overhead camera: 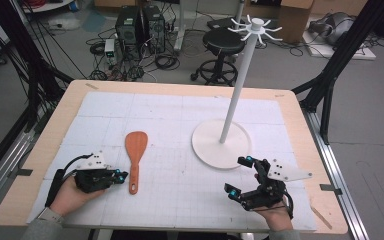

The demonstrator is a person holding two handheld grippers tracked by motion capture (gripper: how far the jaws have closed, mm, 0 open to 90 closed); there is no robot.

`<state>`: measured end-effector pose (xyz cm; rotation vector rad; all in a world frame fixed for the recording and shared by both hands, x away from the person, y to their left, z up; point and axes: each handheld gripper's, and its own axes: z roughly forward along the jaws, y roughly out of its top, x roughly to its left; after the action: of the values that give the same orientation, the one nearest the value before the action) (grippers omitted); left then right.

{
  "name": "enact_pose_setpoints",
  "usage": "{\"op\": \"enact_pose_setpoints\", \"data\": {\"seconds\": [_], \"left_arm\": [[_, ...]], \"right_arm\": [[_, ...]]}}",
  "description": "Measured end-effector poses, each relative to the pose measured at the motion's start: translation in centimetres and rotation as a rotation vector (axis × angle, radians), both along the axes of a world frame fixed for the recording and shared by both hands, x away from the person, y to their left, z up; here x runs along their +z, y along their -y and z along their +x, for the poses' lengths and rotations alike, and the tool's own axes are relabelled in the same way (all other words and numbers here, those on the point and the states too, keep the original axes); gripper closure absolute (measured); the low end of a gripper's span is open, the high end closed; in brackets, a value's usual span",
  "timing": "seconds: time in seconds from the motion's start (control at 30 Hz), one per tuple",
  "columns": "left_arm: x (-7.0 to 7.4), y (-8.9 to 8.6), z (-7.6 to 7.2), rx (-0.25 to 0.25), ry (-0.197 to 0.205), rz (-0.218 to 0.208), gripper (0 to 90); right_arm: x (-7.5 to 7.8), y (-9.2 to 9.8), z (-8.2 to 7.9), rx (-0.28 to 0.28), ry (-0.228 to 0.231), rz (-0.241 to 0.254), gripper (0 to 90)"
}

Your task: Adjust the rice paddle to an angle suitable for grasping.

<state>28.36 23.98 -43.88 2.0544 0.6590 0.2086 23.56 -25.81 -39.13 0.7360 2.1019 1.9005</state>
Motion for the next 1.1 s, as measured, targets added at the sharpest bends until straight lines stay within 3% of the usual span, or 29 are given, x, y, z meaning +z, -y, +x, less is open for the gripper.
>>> {"op": "enact_pose_setpoints", "data": {"seconds": [0.23,0.37,0.47,0.53,0.63,0.9,1.1], "left_arm": [[2.0,1.0,0.0,-0.03,0.054,0.012,89.6],[2.6,2.2,1.3,-0.01,0.042,0.031,89.6],[2.6,2.7,2.0,-0.002,0.043,0.025,89.6],[2.6,3.2,2.7,0.004,0.023,0.013,89.6],[2.2,4.2,3.8,0.017,0.012,0.079,89.7],[1.3,5.9,5.7,0.026,0.008,0.091,89.6],[1.7,6.9,7.3,0.039,0.009,0.108,89.6]], "right_arm": [[-0.1,0.1,0.1,-0.005,0.002,0.003,1.5],[-0.2,0.0,0.1,-0.007,-0.009,0.002,1.5],[-0.2,-0.1,0.1,-0.005,-0.005,0.0,1.5],[-0.2,-0.2,0.1,-0.003,-0.008,-0.003,1.5],[-0.3,-0.4,0.1,0.0,-0.005,-0.021,1.5],[-0.5,-0.8,0.0,0.024,-0.013,-0.043,1.5],[-0.5,-0.5,0.0,0.02,-0.014,-0.027,1.5]]}}
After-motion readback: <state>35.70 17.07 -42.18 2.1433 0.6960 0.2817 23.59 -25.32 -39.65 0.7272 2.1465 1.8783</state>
